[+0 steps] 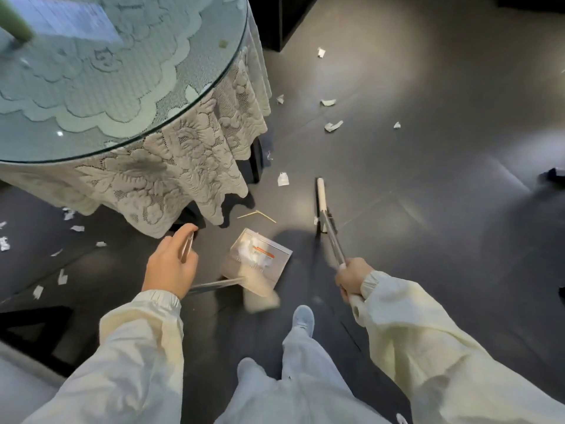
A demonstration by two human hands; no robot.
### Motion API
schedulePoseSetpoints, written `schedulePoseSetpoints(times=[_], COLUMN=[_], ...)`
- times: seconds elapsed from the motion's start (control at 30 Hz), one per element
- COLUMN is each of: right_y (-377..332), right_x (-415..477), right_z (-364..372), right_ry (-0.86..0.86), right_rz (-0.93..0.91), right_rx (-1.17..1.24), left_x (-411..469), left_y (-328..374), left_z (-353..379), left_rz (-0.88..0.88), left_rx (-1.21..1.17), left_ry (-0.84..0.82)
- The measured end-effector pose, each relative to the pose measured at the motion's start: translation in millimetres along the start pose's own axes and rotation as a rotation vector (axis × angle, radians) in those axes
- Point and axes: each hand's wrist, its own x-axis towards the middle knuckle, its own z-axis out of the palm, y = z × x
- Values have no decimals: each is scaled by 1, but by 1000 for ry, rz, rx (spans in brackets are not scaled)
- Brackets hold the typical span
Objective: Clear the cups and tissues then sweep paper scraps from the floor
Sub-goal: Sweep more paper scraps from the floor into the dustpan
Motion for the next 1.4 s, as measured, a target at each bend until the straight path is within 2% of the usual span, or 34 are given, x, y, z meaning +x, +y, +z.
schedulePoseSetpoints(times=[0.17, 0.33, 0.5, 0.63, 0.77, 0.97, 1.03, 1.1, 1.17, 1.27, 1.4], right_y=[-19, -40, -90, -129, -147, -136, -130, -125, -122, -121, -126], right_x=[0, -6, 16, 47, 62, 43, 36, 28, 15, -12, -53], right_z=[-2, -30, -43, -37, -17, 29, 42, 51, 60, 69, 51], right_ry=[-135, -114, 11, 123, 91, -80, -104, -141, -203, -274, -355], right_rz=[-59, -106, -175, -156, -133, -158, -147, -155, -120, -99, -19], right_rx=[143, 265, -62, -386, -485, -304, -296, -170, -81, -97, -24], left_x=[10, 26, 41, 54, 66, 92, 102, 109, 112, 112, 106], left_y=[-5, -15, -19, -27, -28, -22, -19, -19, -19, -18, -21], left_z=[-2, -13, -21, -28, -23, -19, -19, -19, -19, -15, -17], left_rz=[-92, -169, -202, -193, -128, -123, -60, 7, -13, -74, -39], left_rx=[-75, -76, -87, -98, -96, -114, -82, -101, -167, -161, -165], left_ry=[9, 66, 94, 80, 45, 92, 99, 104, 88, 60, 61])
